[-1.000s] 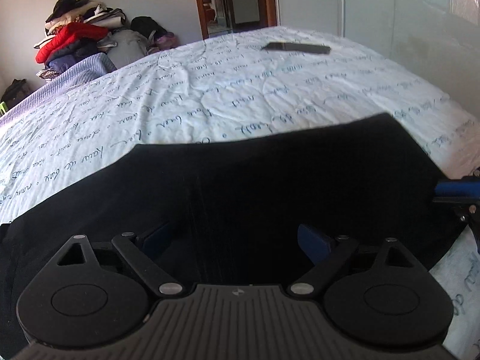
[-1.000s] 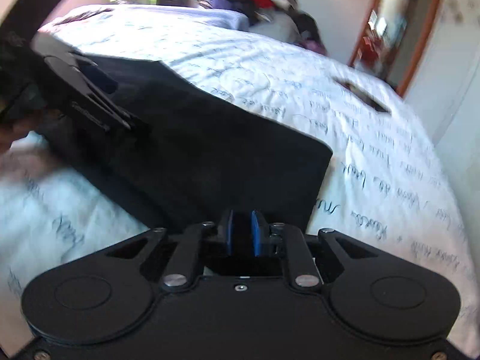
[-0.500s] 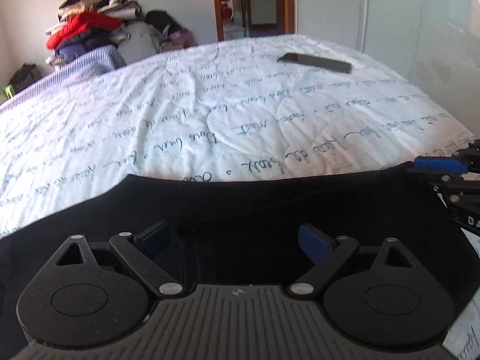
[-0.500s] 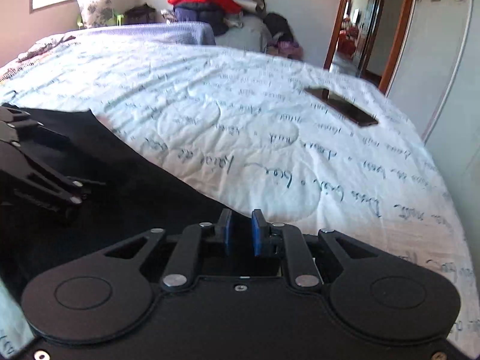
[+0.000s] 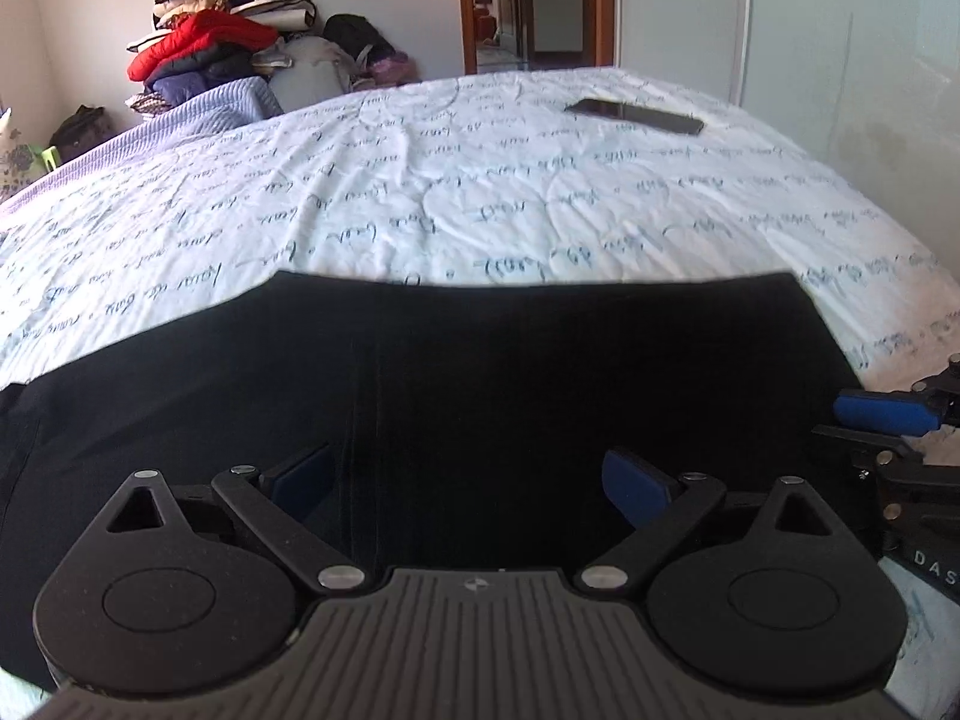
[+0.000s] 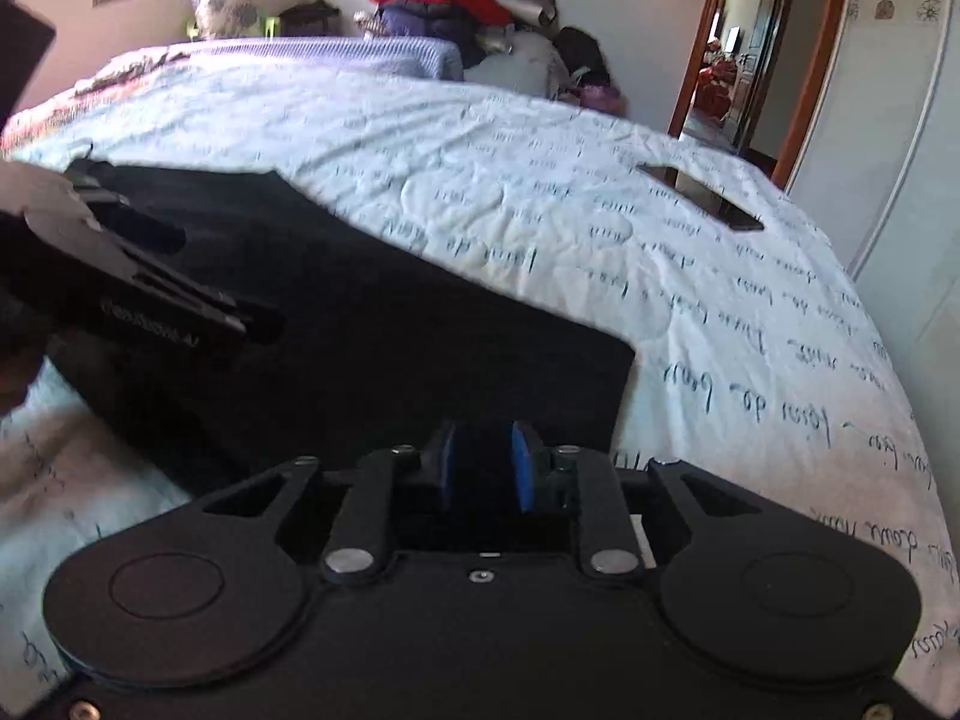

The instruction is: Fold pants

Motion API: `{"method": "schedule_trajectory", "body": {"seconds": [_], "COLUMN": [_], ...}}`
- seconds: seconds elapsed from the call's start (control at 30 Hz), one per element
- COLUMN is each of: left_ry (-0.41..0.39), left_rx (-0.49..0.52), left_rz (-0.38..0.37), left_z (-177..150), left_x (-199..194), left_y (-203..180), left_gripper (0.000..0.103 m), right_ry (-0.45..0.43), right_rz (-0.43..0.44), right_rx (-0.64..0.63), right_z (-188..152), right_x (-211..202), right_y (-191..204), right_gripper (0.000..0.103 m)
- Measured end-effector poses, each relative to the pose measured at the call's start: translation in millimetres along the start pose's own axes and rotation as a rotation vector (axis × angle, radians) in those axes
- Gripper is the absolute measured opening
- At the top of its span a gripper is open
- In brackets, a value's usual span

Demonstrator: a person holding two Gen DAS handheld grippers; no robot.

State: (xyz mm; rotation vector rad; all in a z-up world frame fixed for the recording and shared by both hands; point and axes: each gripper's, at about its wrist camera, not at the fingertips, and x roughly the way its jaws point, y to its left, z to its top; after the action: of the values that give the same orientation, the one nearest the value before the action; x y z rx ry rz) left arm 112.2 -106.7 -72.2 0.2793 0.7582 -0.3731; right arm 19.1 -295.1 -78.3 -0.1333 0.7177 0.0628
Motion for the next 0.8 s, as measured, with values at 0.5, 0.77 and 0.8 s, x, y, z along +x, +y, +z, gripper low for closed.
{"method": "schedule_trajectory", "body": {"seconds": [0.5, 0.77, 0.8], "left_ry": [0.011, 0.006, 0.005], "left_rx": [-0.045, -0.054, -0.055], "left_rz": [0.025, 0.025, 0.026], "left_z": [-14, -19, -19], "left_x": [-12, -19, -20], "left_y": [4, 2, 2], "left_gripper": [0.098, 0.099, 0.099], "right_ry": [-0.026, -0.036, -0.048], "right_rz": [0.021, -0.016, -0.017], "right_rx": [0.154, 0.177, 0.187], "right_z": [-3, -15, -14], "right_x": [5, -11, -15], "right_y": [3, 6, 5], "right_gripper": [0.026, 0.077, 0.077]}}
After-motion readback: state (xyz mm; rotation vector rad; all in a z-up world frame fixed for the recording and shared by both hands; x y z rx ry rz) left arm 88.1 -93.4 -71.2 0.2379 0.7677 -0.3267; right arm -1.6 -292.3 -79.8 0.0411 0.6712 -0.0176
